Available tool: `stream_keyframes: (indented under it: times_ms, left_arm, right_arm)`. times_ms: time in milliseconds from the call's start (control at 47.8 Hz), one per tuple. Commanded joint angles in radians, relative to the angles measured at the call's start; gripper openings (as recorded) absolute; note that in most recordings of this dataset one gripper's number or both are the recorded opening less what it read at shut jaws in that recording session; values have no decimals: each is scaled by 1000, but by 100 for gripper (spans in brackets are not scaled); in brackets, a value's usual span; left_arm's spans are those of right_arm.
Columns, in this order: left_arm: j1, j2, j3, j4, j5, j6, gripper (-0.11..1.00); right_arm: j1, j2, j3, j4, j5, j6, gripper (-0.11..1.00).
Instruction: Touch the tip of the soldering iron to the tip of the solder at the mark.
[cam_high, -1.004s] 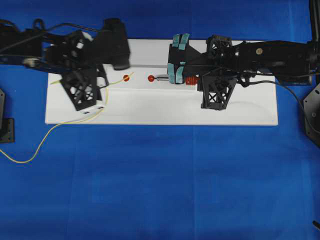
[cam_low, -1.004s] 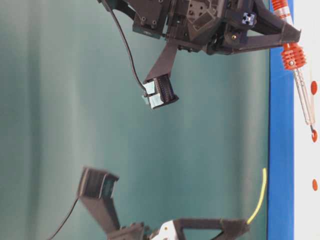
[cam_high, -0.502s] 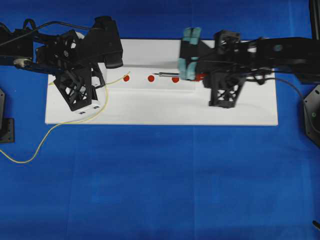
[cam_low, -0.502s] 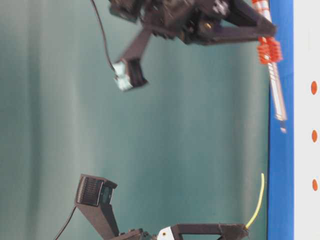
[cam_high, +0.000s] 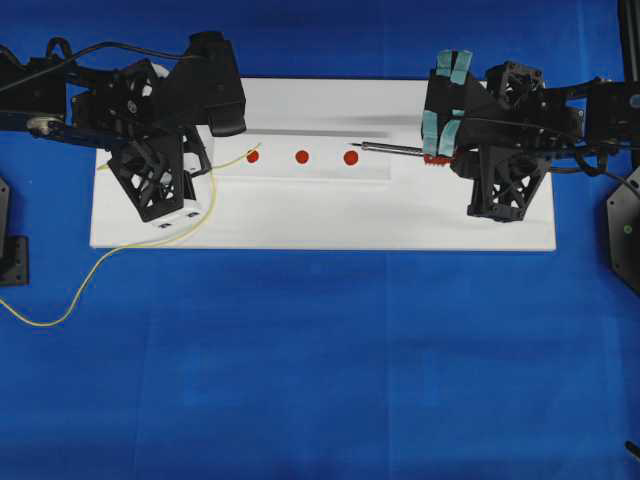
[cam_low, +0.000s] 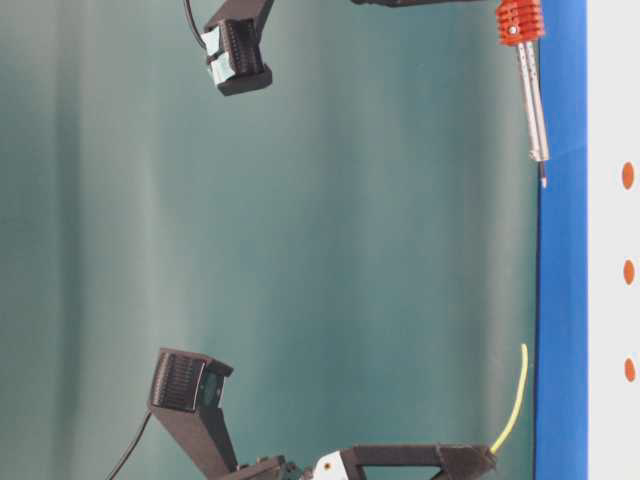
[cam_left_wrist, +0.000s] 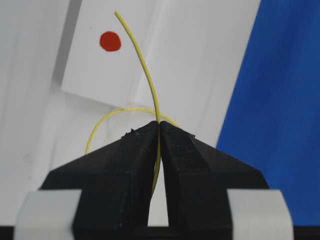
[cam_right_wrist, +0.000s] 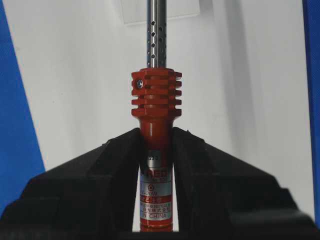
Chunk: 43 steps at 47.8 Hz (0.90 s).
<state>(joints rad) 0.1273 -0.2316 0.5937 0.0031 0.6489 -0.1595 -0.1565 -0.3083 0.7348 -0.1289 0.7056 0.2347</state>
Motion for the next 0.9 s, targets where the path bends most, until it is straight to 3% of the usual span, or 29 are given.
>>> stream_keyframes:
  times_ms: [0,167,565,878]
  left_arm:
    - [-2,-9,-23,0,-20,0,2]
    - [-14,38,-75,2,-43,6,2]
    - [-29,295,-270,2,-51,20,2]
    - [-17,388,-301,3,-109,32,2]
  right_arm:
    - [0,-17,-11,-5,2,2,6]
    - [0,-17,-11,-6,8,3,6]
    - [0,-17,-6,-12,29,3,6]
    - [0,-17,17,-12,25,5,6]
